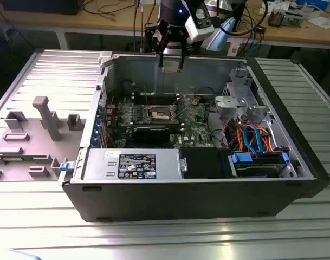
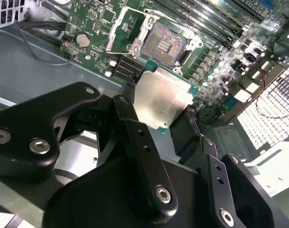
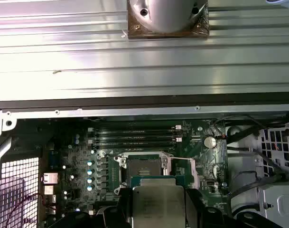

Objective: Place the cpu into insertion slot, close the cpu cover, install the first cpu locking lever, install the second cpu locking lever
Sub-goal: 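Place the cpu into insertion slot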

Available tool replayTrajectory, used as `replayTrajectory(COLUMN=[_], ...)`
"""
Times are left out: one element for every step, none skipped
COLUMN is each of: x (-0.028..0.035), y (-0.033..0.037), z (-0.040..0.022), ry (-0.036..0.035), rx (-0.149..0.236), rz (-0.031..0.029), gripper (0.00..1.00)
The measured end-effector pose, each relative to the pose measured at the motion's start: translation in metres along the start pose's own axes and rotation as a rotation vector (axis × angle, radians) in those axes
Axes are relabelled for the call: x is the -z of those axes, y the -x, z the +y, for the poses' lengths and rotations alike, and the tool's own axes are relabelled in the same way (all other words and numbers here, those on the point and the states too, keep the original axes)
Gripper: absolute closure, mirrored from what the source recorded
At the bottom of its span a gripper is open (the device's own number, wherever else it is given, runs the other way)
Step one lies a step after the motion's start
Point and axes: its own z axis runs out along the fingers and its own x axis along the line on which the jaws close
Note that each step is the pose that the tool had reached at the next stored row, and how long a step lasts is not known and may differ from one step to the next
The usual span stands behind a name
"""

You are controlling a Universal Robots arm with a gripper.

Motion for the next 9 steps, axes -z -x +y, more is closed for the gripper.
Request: replayTrajectory(x=[0.0, 0.0, 0.0, 0.0, -0.0001, -0.0001, -0.0001, -0.0002, -0.0002], y=[0.0, 0.0, 0.0, 0.0, 0.0, 0.0, 0.0, 0.0001, 0.0001], z=[0.0, 0.0, -0.0001, -0.0007, -0.001, -0.001, -0.0011, -0.0011, -0.0011], ry=[0.0, 0.0, 0.0, 0.0001, 0.0, -0.0002, -0.0002, 0.0, 0.0001], rx=[0.0, 0.0, 0.0, 0.0, -0.001, -0.004, -0.007, -0.014, -0.019], rz=[0.0, 0.0, -0.0001, 0.0, -0.0001, -0.0003, -0.0006, -0.0012, -0.0016], gripper=[0.46, 0.46, 0.46, 0.46, 0.46, 0.46, 0.46, 0.46, 0.46])
